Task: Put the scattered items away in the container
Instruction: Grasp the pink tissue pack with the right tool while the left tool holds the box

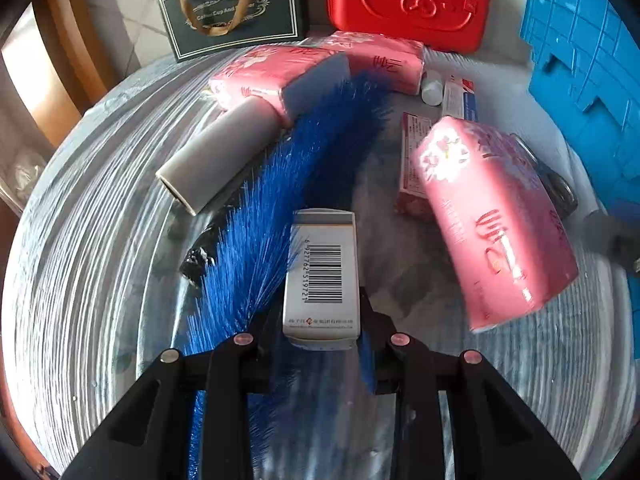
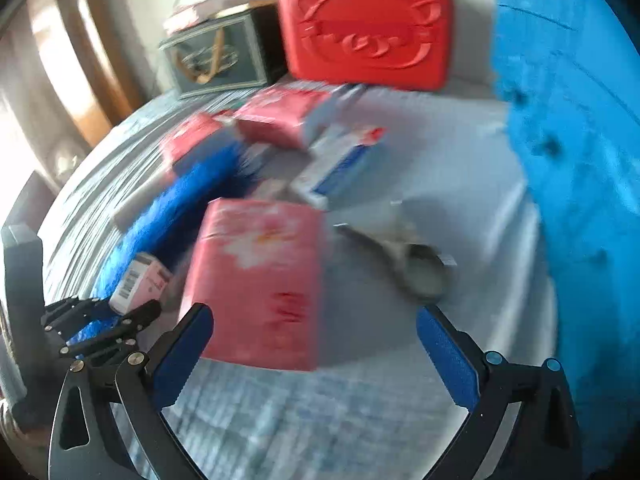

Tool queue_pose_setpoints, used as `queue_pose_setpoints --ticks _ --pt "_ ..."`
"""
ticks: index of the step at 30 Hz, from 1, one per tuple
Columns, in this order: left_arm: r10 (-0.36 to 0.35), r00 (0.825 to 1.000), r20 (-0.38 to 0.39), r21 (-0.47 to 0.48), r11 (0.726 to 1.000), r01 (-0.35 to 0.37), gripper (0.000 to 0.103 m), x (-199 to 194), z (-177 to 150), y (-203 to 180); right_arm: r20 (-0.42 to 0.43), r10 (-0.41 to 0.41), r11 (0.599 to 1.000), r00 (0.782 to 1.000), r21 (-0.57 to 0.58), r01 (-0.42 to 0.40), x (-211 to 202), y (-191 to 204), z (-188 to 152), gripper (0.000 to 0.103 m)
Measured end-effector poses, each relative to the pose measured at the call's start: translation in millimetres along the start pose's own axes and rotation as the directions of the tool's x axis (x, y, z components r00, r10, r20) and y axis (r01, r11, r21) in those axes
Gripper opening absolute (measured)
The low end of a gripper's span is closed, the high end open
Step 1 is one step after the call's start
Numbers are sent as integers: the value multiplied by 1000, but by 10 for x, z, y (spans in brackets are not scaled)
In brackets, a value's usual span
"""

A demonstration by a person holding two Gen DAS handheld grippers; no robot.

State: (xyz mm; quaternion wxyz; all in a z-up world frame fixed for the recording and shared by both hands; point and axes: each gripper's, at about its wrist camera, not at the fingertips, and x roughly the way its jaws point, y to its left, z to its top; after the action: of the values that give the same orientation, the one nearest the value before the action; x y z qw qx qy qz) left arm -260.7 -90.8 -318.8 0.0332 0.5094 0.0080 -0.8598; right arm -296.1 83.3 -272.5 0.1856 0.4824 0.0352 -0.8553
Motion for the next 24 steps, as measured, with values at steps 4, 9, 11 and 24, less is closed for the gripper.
queue_pose_setpoints --ticks 4,9,11,24 --pt "-16 999 33 5 1000 16 29 10 67 9 -33 33 999 999 41 -32 269 165 48 103" --pt "-28 999 34 9 1000 27 29 74 91 58 -98 24 995 995 99 -14 555 159 61 103" --pt "-26 999 33 15 1000 26 29 81 85 45 -118 15 997 993 83 -5 623 183 25 103" --pt "-38 989 144 7 999 38 29 -634 113 -57 43 -7 998 999 56 5 -180 272 28 91"
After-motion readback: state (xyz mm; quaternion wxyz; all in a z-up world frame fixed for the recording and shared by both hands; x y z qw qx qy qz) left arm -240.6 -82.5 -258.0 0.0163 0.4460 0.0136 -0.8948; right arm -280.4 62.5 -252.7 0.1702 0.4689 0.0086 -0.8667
